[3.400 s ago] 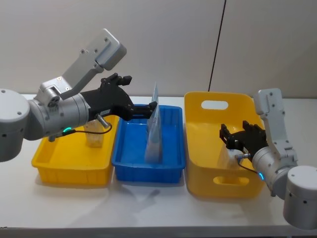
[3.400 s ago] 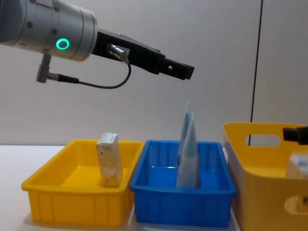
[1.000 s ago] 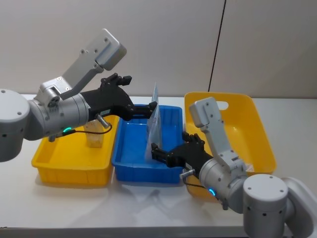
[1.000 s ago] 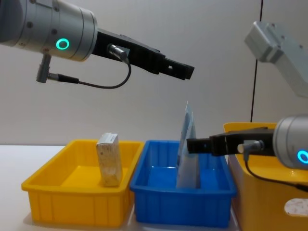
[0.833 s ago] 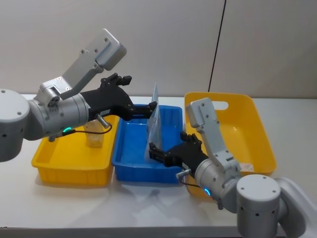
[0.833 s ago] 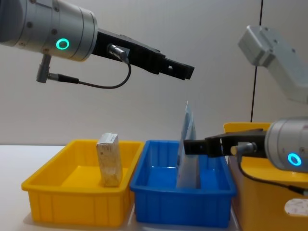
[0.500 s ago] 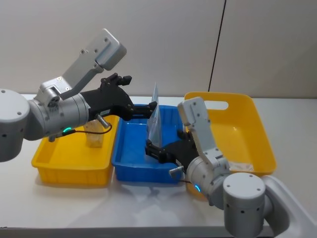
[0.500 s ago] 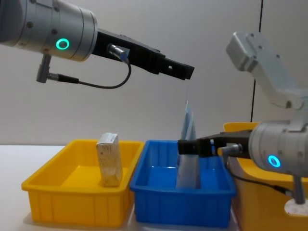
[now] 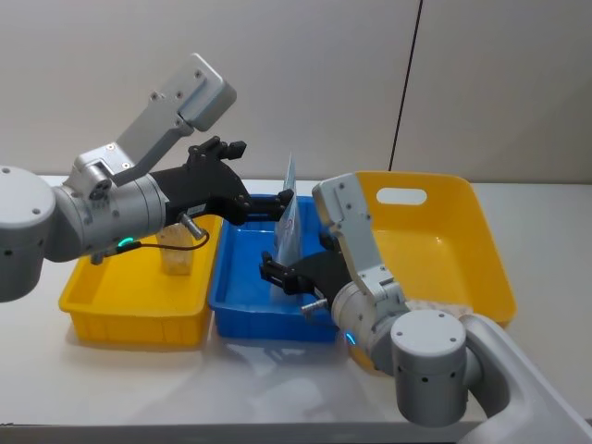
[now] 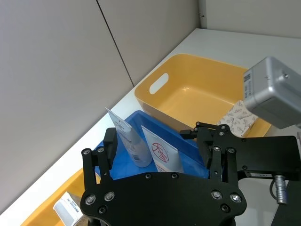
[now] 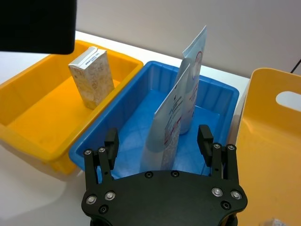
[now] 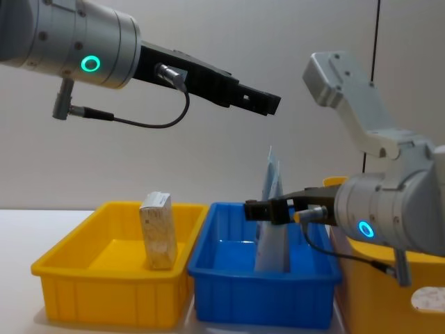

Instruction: Bimanual collaborative sorting of washing and personal care products

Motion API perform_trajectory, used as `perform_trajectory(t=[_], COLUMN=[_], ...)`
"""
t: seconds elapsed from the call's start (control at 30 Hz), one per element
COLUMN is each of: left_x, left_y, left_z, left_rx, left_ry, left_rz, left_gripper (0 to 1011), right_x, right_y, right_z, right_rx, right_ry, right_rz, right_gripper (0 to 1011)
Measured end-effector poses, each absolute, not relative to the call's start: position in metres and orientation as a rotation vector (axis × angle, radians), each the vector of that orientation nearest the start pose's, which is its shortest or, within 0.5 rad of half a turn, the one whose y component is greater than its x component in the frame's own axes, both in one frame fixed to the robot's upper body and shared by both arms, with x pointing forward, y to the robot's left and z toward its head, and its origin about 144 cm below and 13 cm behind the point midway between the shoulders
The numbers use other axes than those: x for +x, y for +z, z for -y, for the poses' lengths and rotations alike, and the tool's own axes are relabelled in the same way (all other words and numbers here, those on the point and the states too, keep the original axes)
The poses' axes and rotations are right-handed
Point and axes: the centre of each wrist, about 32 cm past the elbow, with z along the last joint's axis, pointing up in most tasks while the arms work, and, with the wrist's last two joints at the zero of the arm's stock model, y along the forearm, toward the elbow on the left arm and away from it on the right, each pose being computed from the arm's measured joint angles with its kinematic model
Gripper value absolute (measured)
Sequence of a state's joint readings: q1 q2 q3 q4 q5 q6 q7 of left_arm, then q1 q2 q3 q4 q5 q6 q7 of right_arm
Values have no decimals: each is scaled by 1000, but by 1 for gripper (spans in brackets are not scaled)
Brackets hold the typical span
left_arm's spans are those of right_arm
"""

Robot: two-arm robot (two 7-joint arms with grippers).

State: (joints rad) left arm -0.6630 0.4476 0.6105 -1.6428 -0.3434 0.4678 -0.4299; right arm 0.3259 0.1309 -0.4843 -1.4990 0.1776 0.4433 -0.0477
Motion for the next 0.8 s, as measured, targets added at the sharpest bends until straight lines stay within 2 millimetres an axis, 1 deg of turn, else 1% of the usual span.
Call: perform_trajectory(t=[0.8], left_x=[548], left_y=[1342], left_z=[-178], left_rx=[315], left_ry=[672], left_rz=[224], left_gripper=[1001], right_x=[532], right_y=[1204], right_z=[109], right_rx=[-340], right_ry=[-1214], right_rz=[-24], right_gripper=[1004])
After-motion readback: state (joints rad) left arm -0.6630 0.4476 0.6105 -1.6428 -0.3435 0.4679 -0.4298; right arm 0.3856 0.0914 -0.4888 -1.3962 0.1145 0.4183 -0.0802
